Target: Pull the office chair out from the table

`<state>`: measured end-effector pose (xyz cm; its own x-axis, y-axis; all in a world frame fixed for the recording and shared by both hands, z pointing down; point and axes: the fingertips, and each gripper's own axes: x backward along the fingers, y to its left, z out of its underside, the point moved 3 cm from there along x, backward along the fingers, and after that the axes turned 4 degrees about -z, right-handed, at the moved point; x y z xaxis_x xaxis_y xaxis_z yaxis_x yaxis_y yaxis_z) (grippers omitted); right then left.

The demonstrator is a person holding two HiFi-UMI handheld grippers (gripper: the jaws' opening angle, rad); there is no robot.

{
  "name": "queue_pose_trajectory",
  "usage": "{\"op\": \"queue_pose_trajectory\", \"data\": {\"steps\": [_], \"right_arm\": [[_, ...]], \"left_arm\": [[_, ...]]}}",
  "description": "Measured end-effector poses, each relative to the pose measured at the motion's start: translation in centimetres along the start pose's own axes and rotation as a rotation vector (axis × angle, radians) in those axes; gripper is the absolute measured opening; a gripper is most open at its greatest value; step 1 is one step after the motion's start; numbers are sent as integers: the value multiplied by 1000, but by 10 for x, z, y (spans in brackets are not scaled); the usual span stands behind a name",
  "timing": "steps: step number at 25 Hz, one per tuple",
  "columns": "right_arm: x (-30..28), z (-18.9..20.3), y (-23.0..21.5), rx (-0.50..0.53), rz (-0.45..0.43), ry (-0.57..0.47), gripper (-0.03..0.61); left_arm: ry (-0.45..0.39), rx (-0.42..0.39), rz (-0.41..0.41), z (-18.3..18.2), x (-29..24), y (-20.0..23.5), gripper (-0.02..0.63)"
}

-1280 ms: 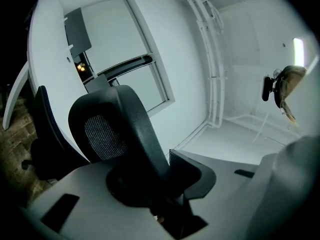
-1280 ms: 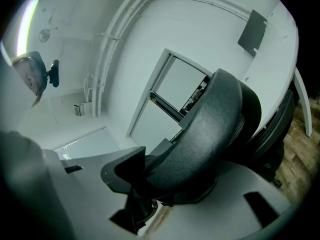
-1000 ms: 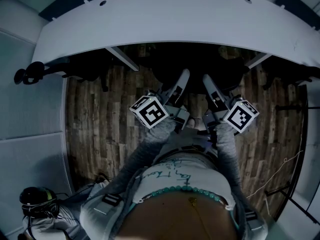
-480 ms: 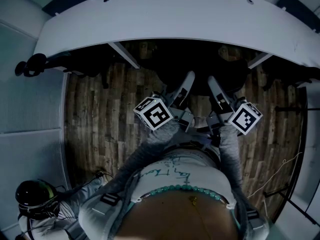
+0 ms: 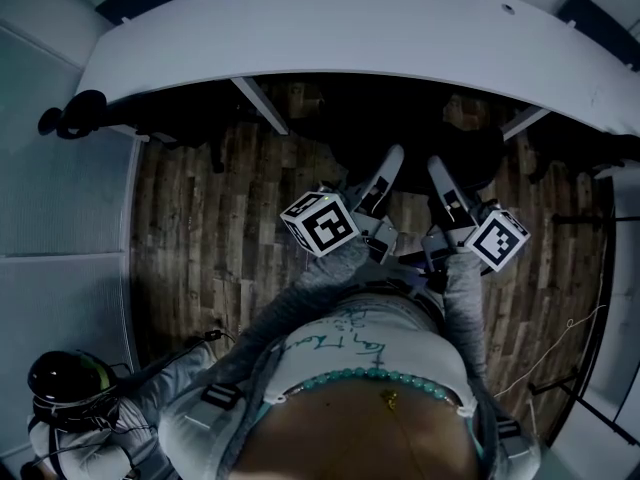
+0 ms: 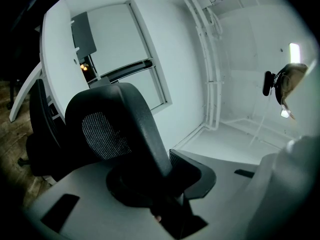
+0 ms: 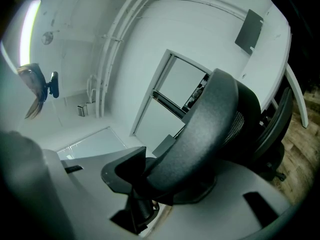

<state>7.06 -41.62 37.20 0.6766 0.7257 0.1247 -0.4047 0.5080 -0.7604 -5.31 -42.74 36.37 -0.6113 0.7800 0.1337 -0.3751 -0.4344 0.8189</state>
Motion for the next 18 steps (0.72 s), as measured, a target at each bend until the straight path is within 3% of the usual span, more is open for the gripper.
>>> {"op": "queue_pose_trajectory", "data": {"steps": [10,18], "right_arm": [[8,10,13,-12,10,-13,163],[25,34,38,3,-5,-7,163]], "left_arm": [[30,40,15,1,14,-6,118],[32,27,36,9,50,-17,118]]}}
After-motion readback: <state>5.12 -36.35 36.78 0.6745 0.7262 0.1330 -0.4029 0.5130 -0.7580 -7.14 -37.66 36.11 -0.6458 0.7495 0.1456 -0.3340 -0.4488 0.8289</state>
